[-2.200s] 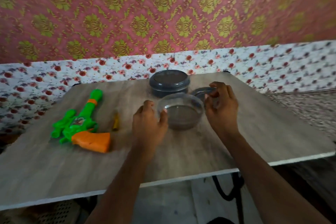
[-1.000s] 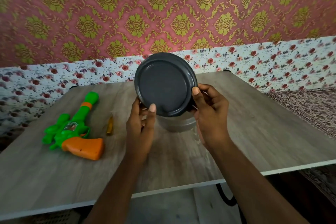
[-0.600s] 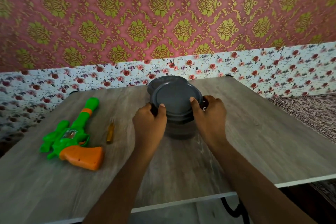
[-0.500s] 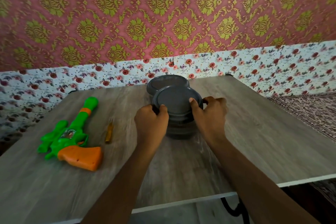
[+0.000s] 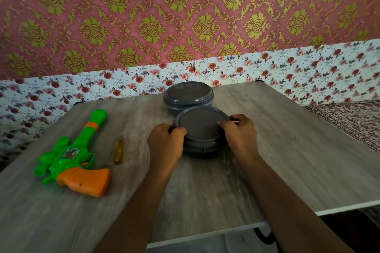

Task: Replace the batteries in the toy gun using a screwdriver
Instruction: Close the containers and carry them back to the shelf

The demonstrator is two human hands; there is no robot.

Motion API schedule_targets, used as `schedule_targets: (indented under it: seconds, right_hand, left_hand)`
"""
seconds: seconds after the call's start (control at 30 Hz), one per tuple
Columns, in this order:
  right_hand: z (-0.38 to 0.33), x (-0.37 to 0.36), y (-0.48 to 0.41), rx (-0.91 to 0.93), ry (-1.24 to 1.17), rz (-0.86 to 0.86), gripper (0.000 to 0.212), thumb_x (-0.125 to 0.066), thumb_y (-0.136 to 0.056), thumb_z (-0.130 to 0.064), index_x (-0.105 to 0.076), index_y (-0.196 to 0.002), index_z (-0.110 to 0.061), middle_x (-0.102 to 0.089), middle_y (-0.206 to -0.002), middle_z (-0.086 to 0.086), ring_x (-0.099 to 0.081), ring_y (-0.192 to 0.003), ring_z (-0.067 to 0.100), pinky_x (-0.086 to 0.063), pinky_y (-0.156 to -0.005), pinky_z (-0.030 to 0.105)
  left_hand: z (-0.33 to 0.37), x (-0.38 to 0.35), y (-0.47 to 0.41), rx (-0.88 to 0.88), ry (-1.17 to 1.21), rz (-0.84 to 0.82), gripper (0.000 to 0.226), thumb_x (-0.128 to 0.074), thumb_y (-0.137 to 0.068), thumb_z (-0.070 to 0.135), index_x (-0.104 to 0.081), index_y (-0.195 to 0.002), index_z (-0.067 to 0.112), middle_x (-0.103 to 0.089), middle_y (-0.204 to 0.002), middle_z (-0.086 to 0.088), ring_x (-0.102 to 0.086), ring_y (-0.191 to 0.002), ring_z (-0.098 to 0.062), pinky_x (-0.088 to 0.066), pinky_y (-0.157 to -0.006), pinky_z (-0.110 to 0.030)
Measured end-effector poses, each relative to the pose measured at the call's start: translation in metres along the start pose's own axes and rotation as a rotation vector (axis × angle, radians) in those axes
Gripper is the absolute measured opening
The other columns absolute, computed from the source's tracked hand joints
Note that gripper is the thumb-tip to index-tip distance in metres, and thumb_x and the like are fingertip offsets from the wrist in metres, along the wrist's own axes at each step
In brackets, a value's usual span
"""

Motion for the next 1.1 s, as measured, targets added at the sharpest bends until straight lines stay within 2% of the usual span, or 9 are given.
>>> schedule_targets:
  seconds: [0.17, 0.33, 0.47, 0.6, 0.7, 0.87, 0.93, 1.03, 1.1]
  right_hand:
    - [-0.003, -0.002, 0.001, 0.003, -0.022, -0.024, 0.030, -0.073, -0.087, -0.024, -0.067, -0.115, -0.016, -0.071, -0.101, 0.001, -0.067, -0.089, 0.015, -0.051, -0.069, 0.028]
    - [-0.003, -0.007, 0.004, 0.027, -0.097, -0.064, 0.032, -0.074, -0.071, -0.021, -0.072, -0.103, -0.025, -0.076, -0.097, -0.002, -0.072, -0.093, 0.021, -0.060, -0.085, 0.045]
    - [-0.007, -0.016, 0.006, 0.092, -0.127, -0.107, 0.026, -0.065, -0.091, -0.039, -0.074, -0.107, -0.021, -0.077, -0.101, -0.003, -0.072, -0.099, 0.021, -0.059, -0.088, 0.043]
    - [0.001, -0.020, 0.002, 0.003, -0.101, -0.151, 0.074, -0.051, -0.089, -0.077, -0.064, -0.075, -0.005, -0.074, -0.083, 0.006, -0.071, -0.081, 0.023, -0.055, -0.079, 0.040]
    - [-0.002, -0.013, 0.004, 0.028, -0.041, -0.104, 0.070, -0.052, -0.087, -0.077, -0.038, -0.056, -0.016, -0.050, -0.056, 0.003, -0.055, -0.058, 0.021, -0.044, -0.061, 0.035]
    - [-0.005, -0.010, 0.004, 0.068, 0.015, -0.081, 0.069, -0.056, -0.091, -0.070, -0.037, -0.052, -0.016, -0.045, -0.048, -0.002, -0.050, -0.046, 0.015, -0.041, -0.053, 0.030]
    - [-0.006, -0.008, 0.005, 0.093, 0.018, -0.047, 0.068, -0.056, -0.093, -0.066, -0.033, -0.051, -0.017, -0.039, -0.044, -0.006, -0.044, -0.043, 0.013, -0.037, -0.051, 0.029]
    - [-0.001, -0.007, 0.004, 0.104, -0.064, 0.026, 0.069, -0.053, -0.094, -0.068, -0.035, -0.053, -0.016, -0.042, -0.048, -0.001, -0.047, -0.052, 0.020, -0.041, -0.057, 0.033]
    - [0.010, -0.009, -0.001, 0.019, -0.148, 0.023, 0.080, -0.049, -0.085, -0.082, -0.054, -0.061, -0.006, -0.063, -0.063, 0.007, -0.064, -0.066, 0.025, -0.055, -0.072, 0.039]
  left_hand:
    - [-0.010, -0.012, -0.005, 0.145, -0.012, -0.070, 0.031, -0.063, -0.091, 0.031, -0.062, -0.107, 0.004, -0.066, -0.099, -0.010, -0.062, -0.077, -0.019, -0.056, -0.054, -0.035]
    - [-0.008, -0.012, -0.022, 0.191, -0.116, -0.119, 0.062, -0.033, -0.100, 0.067, -0.052, -0.126, 0.014, -0.056, -0.113, -0.006, -0.058, -0.099, -0.026, -0.054, -0.079, -0.039]
    - [0.008, 0.002, -0.015, 0.018, -0.259, -0.003, 0.061, -0.024, -0.102, 0.066, -0.052, -0.084, 0.015, -0.058, -0.085, -0.003, -0.056, -0.078, -0.020, -0.047, -0.075, -0.037]
    - [0.025, 0.004, 0.000, -0.139, -0.216, 0.009, 0.062, -0.028, -0.105, 0.058, -0.045, -0.066, 0.013, -0.050, -0.062, -0.003, -0.049, -0.058, -0.016, -0.032, -0.053, -0.031]
    - [0.029, 0.003, -0.001, -0.179, -0.234, 0.000, 0.061, -0.029, -0.105, 0.058, -0.042, -0.064, 0.015, -0.047, -0.059, -0.002, -0.047, -0.056, -0.015, -0.027, -0.052, -0.030]
    - [0.023, 0.003, -0.002, -0.158, -0.178, 0.000, 0.061, -0.033, -0.104, 0.059, -0.042, -0.063, 0.015, -0.045, -0.057, -0.001, -0.045, -0.055, -0.016, -0.029, -0.053, -0.029]
    - [0.020, 0.003, -0.001, -0.150, -0.124, -0.007, 0.060, -0.040, -0.100, 0.064, -0.051, -0.068, 0.015, -0.054, -0.064, 0.000, -0.055, -0.063, -0.017, -0.039, -0.057, -0.029]
    - [0.011, -0.016, 0.011, -0.004, 0.236, -0.212, 0.040, -0.074, -0.083, 0.061, -0.064, -0.110, 0.034, -0.071, -0.108, 0.006, -0.070, -0.099, -0.019, -0.063, -0.069, -0.047]
    - [0.011, -0.034, 0.027, 0.054, 0.418, -0.378, 0.064, -0.089, -0.075, 0.037, -0.054, -0.127, 0.049, -0.067, -0.125, 0.012, -0.070, -0.108, -0.021, -0.063, -0.067, -0.053]
Point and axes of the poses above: each hand's wrist, its own y-axis away from the middle knuckle, its own x-axis out of the back of the hand, z = x × y, the point moved 10 cm from there along -y, towards the middle knuckle
